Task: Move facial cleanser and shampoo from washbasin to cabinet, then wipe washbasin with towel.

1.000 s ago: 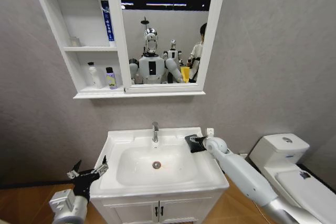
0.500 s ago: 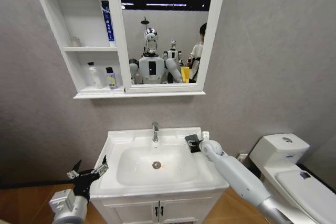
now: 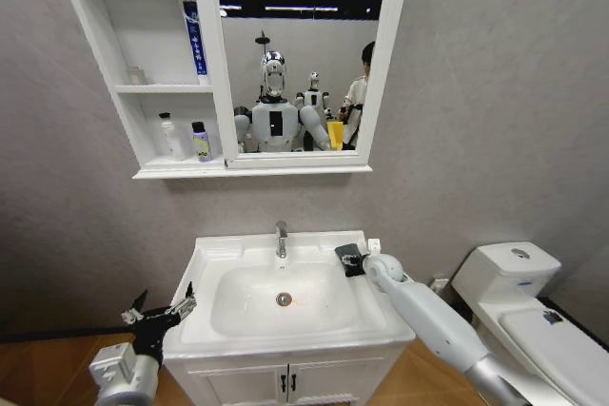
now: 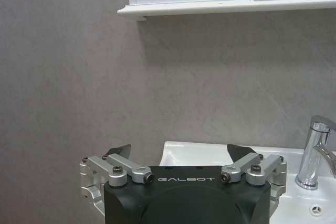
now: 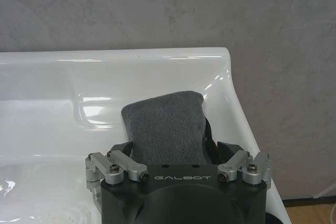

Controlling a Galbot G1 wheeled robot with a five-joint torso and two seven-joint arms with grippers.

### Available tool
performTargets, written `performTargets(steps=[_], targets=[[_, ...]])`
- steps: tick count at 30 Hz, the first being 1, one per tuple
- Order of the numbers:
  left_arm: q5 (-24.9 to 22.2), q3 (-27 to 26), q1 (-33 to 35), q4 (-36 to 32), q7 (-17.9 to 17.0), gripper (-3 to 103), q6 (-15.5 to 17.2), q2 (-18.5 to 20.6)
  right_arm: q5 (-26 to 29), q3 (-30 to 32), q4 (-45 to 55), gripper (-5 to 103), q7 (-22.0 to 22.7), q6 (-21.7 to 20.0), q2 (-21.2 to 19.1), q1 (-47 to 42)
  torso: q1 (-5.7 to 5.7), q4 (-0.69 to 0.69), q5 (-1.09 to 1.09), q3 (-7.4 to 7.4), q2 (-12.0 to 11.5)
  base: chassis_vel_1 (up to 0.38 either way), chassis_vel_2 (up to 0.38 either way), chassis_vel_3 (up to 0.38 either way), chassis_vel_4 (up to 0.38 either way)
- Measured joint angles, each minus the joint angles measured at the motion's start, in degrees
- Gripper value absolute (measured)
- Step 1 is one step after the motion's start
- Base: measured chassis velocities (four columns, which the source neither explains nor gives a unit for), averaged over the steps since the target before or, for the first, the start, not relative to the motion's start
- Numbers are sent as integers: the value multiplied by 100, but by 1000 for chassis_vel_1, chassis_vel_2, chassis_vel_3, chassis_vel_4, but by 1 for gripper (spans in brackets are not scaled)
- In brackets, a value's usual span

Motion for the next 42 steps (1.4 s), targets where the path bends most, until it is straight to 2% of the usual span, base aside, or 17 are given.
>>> performTargets(steps=[13, 14, 20, 22, 23, 26, 29, 31, 36, 37, 38, 41, 42], targets=[[0, 0, 0, 0, 0, 100, 0, 0, -95, -126, -121, 90, -51, 41, 100, 55, 0, -1, 0, 0, 0, 0, 0, 0, 0], [0, 0, 0, 0, 0, 100, 0, 0, -120, -142, -134, 87, -51, 70, 105, 53, 0, -1, 0, 0, 0, 0, 0, 0, 0], [0, 0, 0, 0, 0, 100, 0, 0, -163, -171, -163, 83, -27, 135, 133, 49, 0, 0, 0, 0, 0, 0, 0, 0, 0], [0, 0, 0, 0, 0, 100, 0, 0, -168, -173, -193, 77, 5, 150, 163, 52, 0, -1, 0, 0, 0, 0, 0, 0, 0], [0, 0, 0, 0, 0, 100, 0, 0, -168, -173, -193, 77, 5, 150, 163, 52, 0, -1, 0, 0, 0, 0, 0, 0, 0], [0, 0, 0, 0, 0, 100, 0, 0, -202, -166, -210, 60, 40, 170, 218, 46, 0, -1, -1, 0, 0, 0, 0, 0, 0], [0, 0, 0, 0, 0, 100, 0, 0, -212, -155, -211, 55, 52, 178, 247, 33, 0, -1, -1, 0, 0, 0, 0, 0, 0], [0, 0, 0, 0, 0, 100, 0, 0, -220, -147, -211, 46, 66, 192, 267, 14, 0, -1, -1, 0, 0, 0, 0, 0, 0], [0, 0, 0, 0, 0, 100, 0, 0, -221, -138, -196, 44, 87, 208, 266, -12, 0, 0, 0, 0, 0, 0, 0, 0, 0], [0, 0, 0, 0, 0, 100, 0, 0, -220, -130, -183, 40, 108, 222, 265, -23, 0, 0, 0, 0, 0, 0, 0, 0, 0], [0, 0, 0, 0, 0, 100, 0, 0, -220, -130, -183, 40, 108, 222, 265, -23, 0, 0, 0, 0, 0, 0, 0, 0, 0], [0, 0, 0, 0, 0, 100, 0, 0, -144, -95, -82, 24, 205, 267, 266, -60, 0, 0, 0, 0, 0, 0, 0, 0, 0], [0, 0, 0, 0, 0, 100, 0, 0, -144, -95, -82, 24, 205, 267, 266, -60, 0, 0, 0, 0, 0, 0, 0, 0, 0]])
